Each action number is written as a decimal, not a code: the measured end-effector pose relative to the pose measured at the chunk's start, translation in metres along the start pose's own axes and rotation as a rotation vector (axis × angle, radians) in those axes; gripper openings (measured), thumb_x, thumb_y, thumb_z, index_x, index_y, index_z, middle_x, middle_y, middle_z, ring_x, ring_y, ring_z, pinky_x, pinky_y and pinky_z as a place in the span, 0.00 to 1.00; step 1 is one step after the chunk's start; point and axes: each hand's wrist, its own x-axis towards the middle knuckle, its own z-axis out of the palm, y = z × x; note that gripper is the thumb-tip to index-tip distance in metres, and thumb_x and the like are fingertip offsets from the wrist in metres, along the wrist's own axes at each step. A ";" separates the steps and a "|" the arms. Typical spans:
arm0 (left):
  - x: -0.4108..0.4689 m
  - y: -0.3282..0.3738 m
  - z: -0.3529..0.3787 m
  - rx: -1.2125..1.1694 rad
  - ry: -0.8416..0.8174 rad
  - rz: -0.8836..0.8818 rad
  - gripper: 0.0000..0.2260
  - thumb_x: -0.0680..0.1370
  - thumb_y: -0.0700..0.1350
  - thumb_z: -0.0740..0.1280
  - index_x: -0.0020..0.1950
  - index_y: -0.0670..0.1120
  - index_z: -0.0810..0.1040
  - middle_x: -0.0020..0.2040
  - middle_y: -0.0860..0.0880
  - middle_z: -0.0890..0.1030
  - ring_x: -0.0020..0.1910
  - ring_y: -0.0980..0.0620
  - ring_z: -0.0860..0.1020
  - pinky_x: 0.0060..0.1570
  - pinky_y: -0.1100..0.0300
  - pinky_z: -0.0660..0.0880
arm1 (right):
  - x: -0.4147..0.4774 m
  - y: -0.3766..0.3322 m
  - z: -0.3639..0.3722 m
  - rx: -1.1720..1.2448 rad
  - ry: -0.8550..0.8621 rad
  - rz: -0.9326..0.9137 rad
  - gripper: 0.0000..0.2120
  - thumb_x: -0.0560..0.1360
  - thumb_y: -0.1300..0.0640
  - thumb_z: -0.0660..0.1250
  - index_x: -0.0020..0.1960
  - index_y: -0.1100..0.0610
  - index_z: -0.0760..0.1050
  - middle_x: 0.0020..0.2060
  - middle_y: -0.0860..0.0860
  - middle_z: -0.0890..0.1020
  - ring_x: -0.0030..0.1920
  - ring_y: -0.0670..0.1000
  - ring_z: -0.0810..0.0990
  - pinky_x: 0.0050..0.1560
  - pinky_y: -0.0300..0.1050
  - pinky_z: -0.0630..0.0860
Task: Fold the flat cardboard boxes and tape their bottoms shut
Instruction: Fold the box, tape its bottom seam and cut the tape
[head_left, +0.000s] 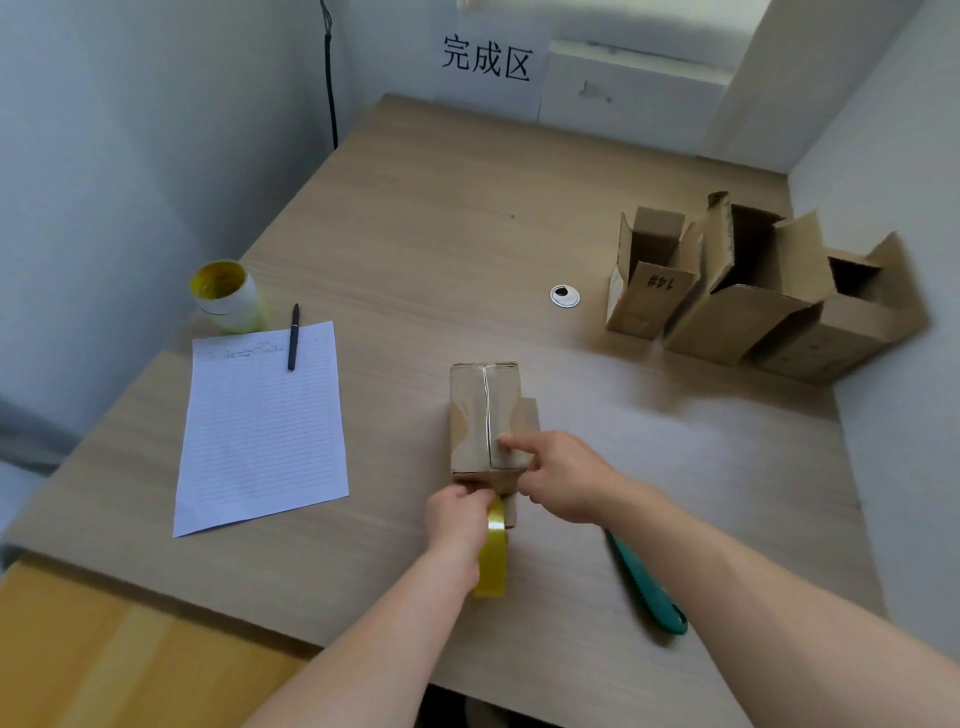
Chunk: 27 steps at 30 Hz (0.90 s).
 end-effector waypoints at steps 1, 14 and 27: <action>0.002 -0.002 0.000 0.000 0.012 0.015 0.05 0.70 0.41 0.73 0.34 0.42 0.81 0.35 0.45 0.81 0.39 0.46 0.76 0.41 0.55 0.73 | -0.002 0.008 0.000 0.047 0.071 -0.032 0.27 0.73 0.60 0.63 0.70 0.43 0.73 0.44 0.43 0.82 0.48 0.48 0.79 0.55 0.47 0.77; 0.009 -0.015 0.005 0.000 -0.038 0.029 0.06 0.62 0.52 0.72 0.37 0.54 0.83 0.35 0.45 0.81 0.41 0.39 0.81 0.50 0.35 0.79 | -0.063 0.150 0.066 -0.156 0.131 0.368 0.15 0.73 0.53 0.65 0.59 0.50 0.68 0.50 0.52 0.79 0.50 0.56 0.78 0.43 0.47 0.72; 0.004 -0.011 0.001 0.024 0.014 0.032 0.06 0.75 0.45 0.72 0.40 0.45 0.83 0.39 0.46 0.83 0.41 0.41 0.81 0.46 0.41 0.82 | -0.047 0.076 0.029 -0.300 0.394 -0.411 0.16 0.75 0.51 0.63 0.62 0.43 0.77 0.44 0.45 0.82 0.40 0.53 0.80 0.34 0.47 0.76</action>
